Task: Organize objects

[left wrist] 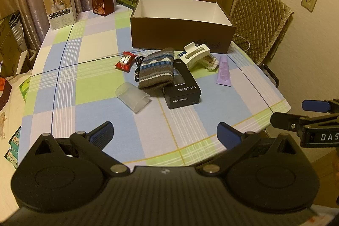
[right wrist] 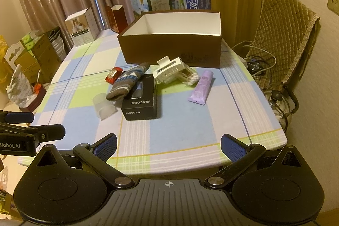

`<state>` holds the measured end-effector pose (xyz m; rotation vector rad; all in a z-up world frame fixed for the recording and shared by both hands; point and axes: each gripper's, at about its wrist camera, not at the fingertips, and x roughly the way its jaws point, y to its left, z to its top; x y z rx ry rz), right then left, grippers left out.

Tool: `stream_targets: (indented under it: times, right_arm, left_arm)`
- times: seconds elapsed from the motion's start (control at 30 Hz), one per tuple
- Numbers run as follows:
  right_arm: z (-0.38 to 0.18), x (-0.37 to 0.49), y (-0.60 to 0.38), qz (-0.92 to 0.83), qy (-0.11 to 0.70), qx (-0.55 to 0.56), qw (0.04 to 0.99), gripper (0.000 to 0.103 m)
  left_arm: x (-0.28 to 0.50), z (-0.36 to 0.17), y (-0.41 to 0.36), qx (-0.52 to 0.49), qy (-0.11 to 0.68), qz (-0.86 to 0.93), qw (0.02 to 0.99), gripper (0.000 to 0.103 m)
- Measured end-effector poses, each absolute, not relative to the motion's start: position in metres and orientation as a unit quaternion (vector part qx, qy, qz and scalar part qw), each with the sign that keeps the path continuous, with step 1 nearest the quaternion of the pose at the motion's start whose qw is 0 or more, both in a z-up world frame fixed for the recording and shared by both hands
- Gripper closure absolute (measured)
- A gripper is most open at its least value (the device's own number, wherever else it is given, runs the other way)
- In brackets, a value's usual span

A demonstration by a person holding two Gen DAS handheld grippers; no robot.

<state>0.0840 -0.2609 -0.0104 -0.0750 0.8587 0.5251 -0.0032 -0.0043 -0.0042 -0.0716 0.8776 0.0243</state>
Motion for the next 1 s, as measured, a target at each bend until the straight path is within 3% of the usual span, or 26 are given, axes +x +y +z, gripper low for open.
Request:
stream_targets:
  times: [1.0]
  right_arm:
    - [-0.0116, 0.086, -0.2515, 0.25, 0.411, -0.035, 0.876, 0.002]
  left_arm:
    - [-0.0009, -0.0042, -0.0002, -0.055, 0.423, 0.045, 0.903, 0.001]
